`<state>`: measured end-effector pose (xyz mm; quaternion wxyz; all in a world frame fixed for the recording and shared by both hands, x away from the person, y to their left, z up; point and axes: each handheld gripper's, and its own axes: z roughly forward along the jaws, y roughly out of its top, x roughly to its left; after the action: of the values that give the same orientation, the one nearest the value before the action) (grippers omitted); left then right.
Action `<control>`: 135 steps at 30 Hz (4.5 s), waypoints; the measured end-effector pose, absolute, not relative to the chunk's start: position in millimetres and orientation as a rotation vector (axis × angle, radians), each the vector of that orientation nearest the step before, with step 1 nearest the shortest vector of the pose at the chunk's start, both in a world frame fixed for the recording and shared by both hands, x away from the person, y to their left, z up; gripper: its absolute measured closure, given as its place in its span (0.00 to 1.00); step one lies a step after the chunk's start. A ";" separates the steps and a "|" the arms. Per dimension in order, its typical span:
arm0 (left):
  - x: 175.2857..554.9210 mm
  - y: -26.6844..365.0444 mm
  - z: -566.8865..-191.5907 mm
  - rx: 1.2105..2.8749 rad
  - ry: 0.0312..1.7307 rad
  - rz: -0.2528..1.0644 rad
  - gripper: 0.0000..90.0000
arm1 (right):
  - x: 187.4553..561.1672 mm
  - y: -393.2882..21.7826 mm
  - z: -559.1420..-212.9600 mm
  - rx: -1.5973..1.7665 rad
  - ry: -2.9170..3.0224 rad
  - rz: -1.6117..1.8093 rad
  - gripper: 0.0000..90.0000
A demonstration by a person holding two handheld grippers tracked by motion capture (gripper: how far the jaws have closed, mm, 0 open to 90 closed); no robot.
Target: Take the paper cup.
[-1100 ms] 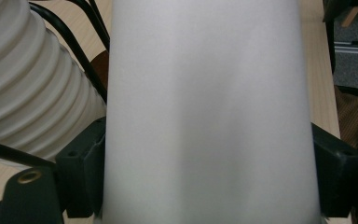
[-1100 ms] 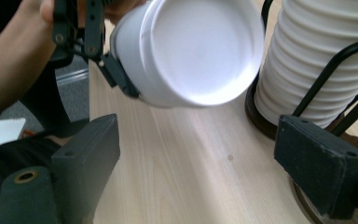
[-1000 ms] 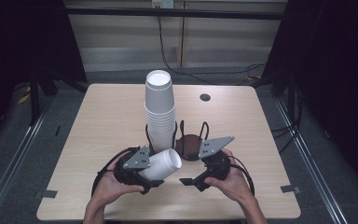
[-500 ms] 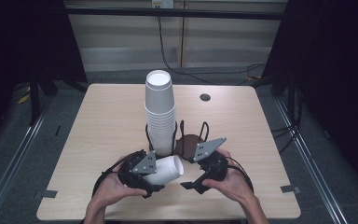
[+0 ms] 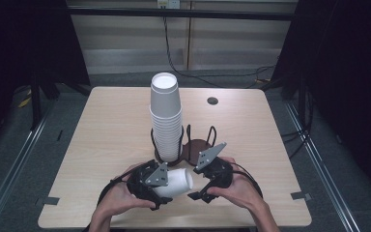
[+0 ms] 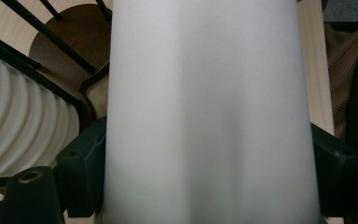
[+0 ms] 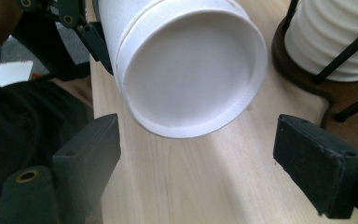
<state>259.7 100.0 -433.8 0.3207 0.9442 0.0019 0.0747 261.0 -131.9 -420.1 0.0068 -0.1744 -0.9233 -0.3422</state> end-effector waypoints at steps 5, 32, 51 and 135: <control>258.2 94.3 -436.3 2.491 -0.011 0.180 0.19 | 261.7 -127.9 -423.8 -0.512 -2.871 -1.014 0.19; 252.8 78.2 -446.8 2.517 -0.077 0.111 0.19 | 260.7 -110.8 -429.3 -0.424 -2.852 -0.932 0.22; 255.2 77.6 -445.6 2.471 -0.099 0.108 0.17 | 261.3 -113.4 -425.4 -0.413 -2.862 -0.900 0.26; 265.4 163.3 -442.1 1.889 0.247 0.142 0.17 | 269.1 -139.6 -436.2 -0.595 -2.694 -1.445 0.26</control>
<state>265.4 163.3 -442.1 0.5773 0.8074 0.1057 0.0605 269.1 -139.6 -436.2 0.0135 -0.1910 -0.8649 -0.4639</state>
